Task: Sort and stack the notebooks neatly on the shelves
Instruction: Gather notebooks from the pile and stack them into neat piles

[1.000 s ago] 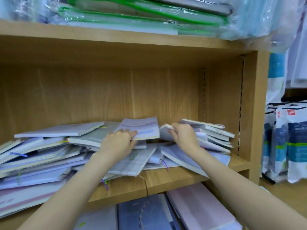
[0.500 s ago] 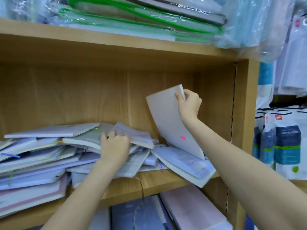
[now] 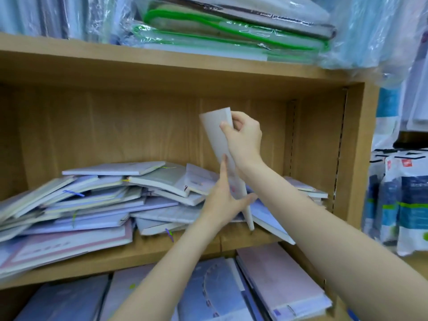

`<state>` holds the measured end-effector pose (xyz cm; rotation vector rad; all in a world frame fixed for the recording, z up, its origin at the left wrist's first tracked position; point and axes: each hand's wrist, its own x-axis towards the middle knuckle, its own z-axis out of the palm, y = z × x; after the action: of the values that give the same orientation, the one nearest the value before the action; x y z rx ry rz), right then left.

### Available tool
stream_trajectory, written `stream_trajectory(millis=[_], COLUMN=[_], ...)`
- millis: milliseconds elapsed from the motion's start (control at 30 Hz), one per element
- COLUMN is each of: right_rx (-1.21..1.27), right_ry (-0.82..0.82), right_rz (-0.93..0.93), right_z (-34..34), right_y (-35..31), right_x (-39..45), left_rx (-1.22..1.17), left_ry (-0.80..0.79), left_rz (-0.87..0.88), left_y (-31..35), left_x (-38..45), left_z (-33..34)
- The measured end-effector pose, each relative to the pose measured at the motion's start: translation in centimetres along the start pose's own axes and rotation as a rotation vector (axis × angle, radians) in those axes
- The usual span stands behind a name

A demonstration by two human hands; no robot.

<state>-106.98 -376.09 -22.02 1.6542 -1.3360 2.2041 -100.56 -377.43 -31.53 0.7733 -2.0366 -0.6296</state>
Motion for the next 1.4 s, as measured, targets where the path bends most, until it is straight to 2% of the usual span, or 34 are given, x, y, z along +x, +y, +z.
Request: stream_trajectory(millis=[33,100,200,300,367,433,500,600,700,800,867,933,1033,1167,1333,1400], right_rx=[0.040,0.152,0.203,0.046,0.062,0.101,0.096,-0.098,-0.190,-0.263,-0.314,-0.358,-0.461,-0.654,-0.811,-0.942], right_ry=[-0.016,-0.158,-0.385,-0.531,-0.656,-0.710,-0.677,-0.607,-0.713,-0.825,-0.820,-0.774,-0.740,-0.743,-0.679,-0.651], right_rz=[0.028,0.127,0.319,0.390,0.447,0.488,0.488,0.392,0.442,0.531,0.609,0.707,0.786,0.731,0.597,0.587], right_z=[0.0,-0.9,-4.1,-8.0,-10.0,-12.0,-14.3,-18.1,-21.1,-23.0,-23.5,-23.7,-23.7,-23.2,-21.8,-21.1], right_y=[-0.7,-1.5,-0.8,2.6,4.3,5.1,5.0,5.1,7.1,10.0,11.3,12.3,14.4,18.6,25.6,28.0], right_x=[-0.3,-0.5,-1.2,-2.6,-4.1,-5.5,-7.3,-11.0,-17.0,-23.2,-26.0,-27.7,-28.6,-24.9,-17.4,-16.0], left_rx=[-0.019,-0.085,-0.314,-0.592,-0.714,-0.745,-0.760,-0.707,-0.511,-0.499,-0.499,-0.536,-0.533,-0.532,-0.596,-0.476], left_ry=[0.089,0.230,0.294,0.218,0.090,-0.038,-0.118,-0.181,-0.269,-0.368,-0.400,-0.419,-0.450,-0.427,-0.237,-0.221], left_rz=[-0.009,-0.020,0.043,0.079,0.089,0.102,0.093,0.056,-0.010,-0.158,-0.317,-0.499,-0.616,-0.660,-0.700,-0.663], left_y=[0.3,0.7,0.8,1.8,3.1,4.1,4.2,2.6,-0.1,-2.8,-4.5,-6.0,-7.7,-8.8,-11.0,-13.0], left_x=[0.0,-0.1,-0.4,-1.4,-2.8,-5.0,-7.4,-11.7,-17.6,-22.6,-23.8,-23.6,-21.5,-16.1,-8.0,-5.6], left_z=[0.8,1.6,0.5,-1.9,-3.0,-3.6,-3.7,-2.6,0.6,4.6,6.3,7.5,9.3,11.8,16.3,18.5])
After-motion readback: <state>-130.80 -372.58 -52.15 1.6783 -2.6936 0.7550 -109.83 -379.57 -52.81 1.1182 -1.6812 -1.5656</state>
